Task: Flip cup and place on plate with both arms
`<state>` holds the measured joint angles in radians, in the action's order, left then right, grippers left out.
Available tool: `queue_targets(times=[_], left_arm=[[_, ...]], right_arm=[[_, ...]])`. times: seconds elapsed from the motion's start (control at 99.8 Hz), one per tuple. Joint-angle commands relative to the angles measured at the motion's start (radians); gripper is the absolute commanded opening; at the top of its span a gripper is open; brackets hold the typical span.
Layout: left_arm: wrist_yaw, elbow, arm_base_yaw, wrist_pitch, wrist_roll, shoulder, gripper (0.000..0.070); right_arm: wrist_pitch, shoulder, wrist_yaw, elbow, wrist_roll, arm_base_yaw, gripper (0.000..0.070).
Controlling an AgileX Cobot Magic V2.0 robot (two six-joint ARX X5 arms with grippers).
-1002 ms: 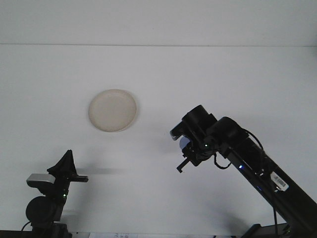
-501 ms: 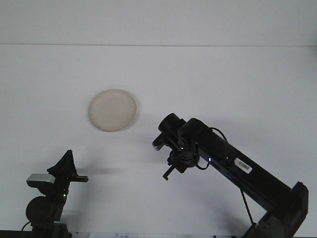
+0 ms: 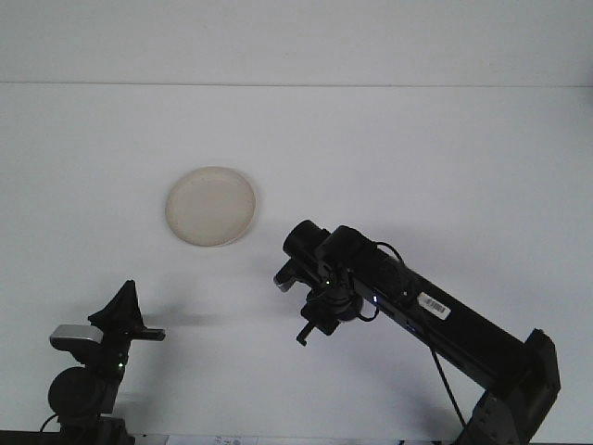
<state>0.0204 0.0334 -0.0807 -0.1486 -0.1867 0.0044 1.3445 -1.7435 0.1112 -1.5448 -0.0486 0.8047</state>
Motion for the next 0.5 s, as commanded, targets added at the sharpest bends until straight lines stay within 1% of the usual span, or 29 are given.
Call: queue_targets(times=[0.0,0.14,0.19,0.491], left_arm=[[-0.002,-0.019,0.000,-0.010,-0.006,-0.001,0.0013],[-0.002,-0.019,0.000,-0.010,-0.006,-0.001,0.0013],[-0.002,-0.019,0.000,-0.010,-0.006,-0.001,0.0013],[-0.002,-0.019,0.000,-0.010,-0.006,-0.001,0.0013]], right_arm=[[0.029,-0.026,0.002,-0.022,-0.008,0.013,0.0274],[0.029,-0.026,0.002,-0.022,-0.008,0.013,0.0370],[0.029,-0.025,0.002,-0.024,-0.008,0.013,0.0386],[0.029,-0.025,0.005,-0.081,-0.008,0.014,0.0390]])
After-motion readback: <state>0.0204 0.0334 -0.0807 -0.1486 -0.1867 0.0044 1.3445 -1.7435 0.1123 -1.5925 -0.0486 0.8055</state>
